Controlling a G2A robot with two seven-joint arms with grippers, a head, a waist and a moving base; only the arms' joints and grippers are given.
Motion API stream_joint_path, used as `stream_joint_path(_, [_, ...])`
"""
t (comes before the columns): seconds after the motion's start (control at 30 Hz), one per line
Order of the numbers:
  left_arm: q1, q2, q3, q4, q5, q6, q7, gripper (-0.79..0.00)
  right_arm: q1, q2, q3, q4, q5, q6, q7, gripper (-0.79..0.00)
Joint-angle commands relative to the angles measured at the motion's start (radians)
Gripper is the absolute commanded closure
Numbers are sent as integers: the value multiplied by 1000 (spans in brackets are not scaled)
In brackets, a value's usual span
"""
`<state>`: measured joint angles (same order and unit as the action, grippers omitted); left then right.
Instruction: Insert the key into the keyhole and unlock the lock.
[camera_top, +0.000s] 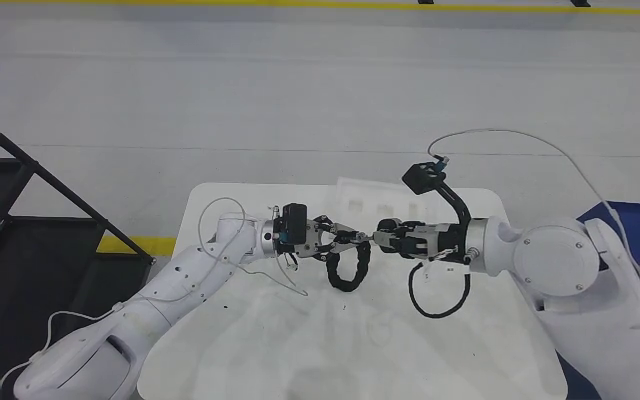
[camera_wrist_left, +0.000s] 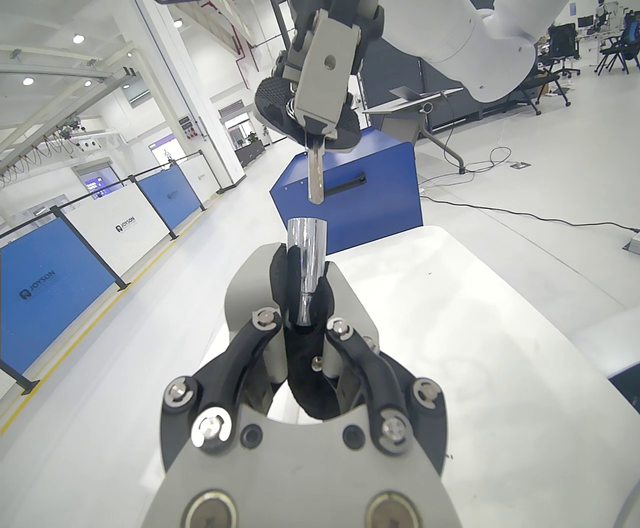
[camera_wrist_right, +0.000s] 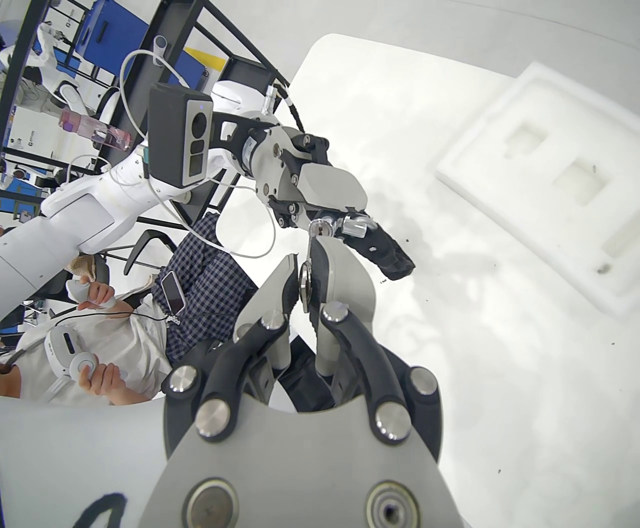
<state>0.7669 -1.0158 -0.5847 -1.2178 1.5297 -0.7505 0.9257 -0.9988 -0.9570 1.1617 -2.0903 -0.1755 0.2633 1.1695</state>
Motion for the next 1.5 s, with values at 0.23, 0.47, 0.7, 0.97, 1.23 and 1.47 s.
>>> stream_joint_path(0.23, [22, 0, -29, -18, 9, 1, -9, 0, 6, -1, -18, -1, -15, 10, -15, 0])
stream_joint_path(0.47, [32, -2, -44, -25, 24, -10, -12, 0, 10, -1, -31, 4, -29, 20, -22, 0])
stream_joint_path(0.7, [42, -5, -60, -24, 29, -9, -22, 0, 14, -1, -42, 8, -34, 23, -25, 0])
stream_joint_path(0.97, [54, -6, -77, -34, 39, -16, -23, 0, 14, -1, -45, 7, -40, 24, -40, 0])
stream_joint_path(1.23, [61, -9, -91, -35, 56, -13, -39, 0, 14, -1, -47, 7, -34, 25, -36, 0])
stream_joint_path(1.47, [69, -5, -113, -49, 85, -3, -64, 0, 28, 0, -53, 10, -30, 40, -2, 0])
